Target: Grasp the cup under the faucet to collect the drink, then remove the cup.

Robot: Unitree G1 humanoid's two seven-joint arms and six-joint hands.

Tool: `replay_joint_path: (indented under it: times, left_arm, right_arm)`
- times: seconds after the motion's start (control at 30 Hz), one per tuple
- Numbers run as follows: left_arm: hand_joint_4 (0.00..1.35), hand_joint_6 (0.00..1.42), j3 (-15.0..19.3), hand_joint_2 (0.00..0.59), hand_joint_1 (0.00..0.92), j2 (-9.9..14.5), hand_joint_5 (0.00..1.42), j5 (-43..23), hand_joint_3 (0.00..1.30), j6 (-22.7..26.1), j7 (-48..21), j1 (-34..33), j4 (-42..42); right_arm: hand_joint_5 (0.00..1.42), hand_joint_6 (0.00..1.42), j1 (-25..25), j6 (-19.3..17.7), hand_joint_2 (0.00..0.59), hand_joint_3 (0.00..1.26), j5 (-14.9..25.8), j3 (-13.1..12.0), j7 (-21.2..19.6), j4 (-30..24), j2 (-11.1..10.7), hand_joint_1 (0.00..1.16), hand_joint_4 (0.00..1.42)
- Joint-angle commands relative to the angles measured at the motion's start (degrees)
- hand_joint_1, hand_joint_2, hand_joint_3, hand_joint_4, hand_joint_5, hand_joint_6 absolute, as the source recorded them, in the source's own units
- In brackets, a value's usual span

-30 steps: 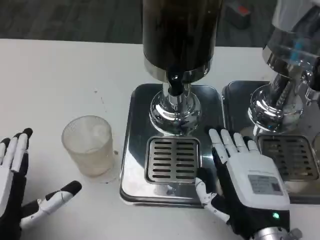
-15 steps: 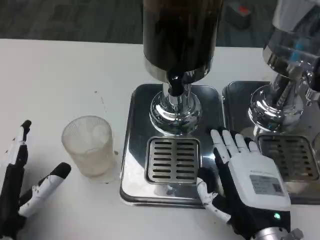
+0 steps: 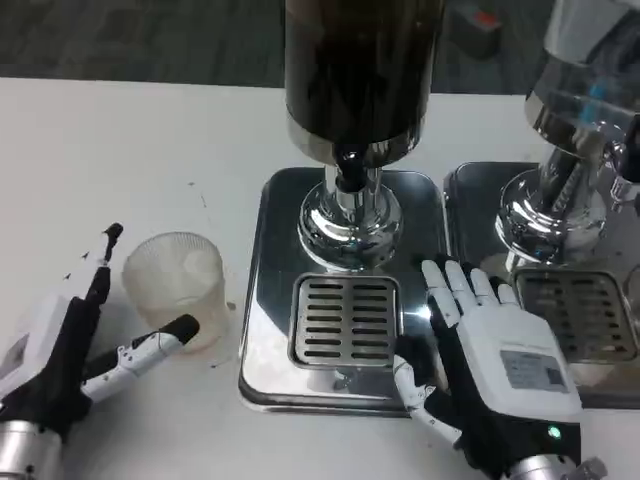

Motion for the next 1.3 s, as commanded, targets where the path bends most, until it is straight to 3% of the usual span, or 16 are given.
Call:
replay_joint_path:
  times: [0.03, 0.17, 0.37, 0.8, 1.0, 1.3]
  left_arm:
    - [0.0, 0.0, -0.92, 0.024, 0.162, 0.36, 0.0, 0.53, 0.0, 0.33, -0.82, -1.77, 1.85]
    - [0.0, 0.0, -1.26, 0.023, 0.182, -0.54, 0.03, -0.54, 0.0, -0.03, -2.23, -3.61, 3.98]
    - [0.0, 0.16, -1.79, 0.025, 0.185, -1.55, 0.15, -0.94, 0.0, -1.5, -3.26, -5.6, 6.19]
    - [0.0, 0.3, -2.99, 0.037, 0.208, -1.51, 0.26, -1.45, 0.0, -2.0, -3.92, -6.22, 8.13]
    - [0.09, 0.37, -3.38, 0.044, 0.249, -1.19, 0.33, -1.27, 0.05, -1.26, -3.74, -5.99, 8.09]
    - [0.35, 0.6, -2.92, 0.08, 0.367, -0.82, 0.57, 0.04, 0.29, -1.33, 0.97, -4.9, 7.15]
  right_arm:
    - [0.0, 0.0, 0.36, 0.4, 0.562, 0.03, 0.45, -0.01, -0.79, -0.18, 0.48, 0.31, 0.0]
    - [0.0, 0.0, 0.53, 0.68, 0.562, 0.03, 0.3, 0.09, -0.97, -0.14, 0.83, 0.31, 0.0]
    - [0.0, 0.01, 1.04, 1.36, 0.562, 0.03, 0.08, 0.4, -1.18, -0.34, 1.4, 0.31, 0.0]
    - [0.0, 0.03, 1.64, 2.03, 0.558, 0.03, -0.12, 0.75, -1.36, -0.63, 2.04, 0.31, 0.0]
    - [0.0, 0.03, 1.72, 2.09, 0.554, 0.03, 0.11, 0.62, -1.38, -0.68, 2.11, 0.31, 0.0]
    - [0.0, 0.04, 1.28, 1.71, 0.553, 0.03, 0.73, 0.3, -1.25, -0.37, 1.92, 0.31, 0.0]
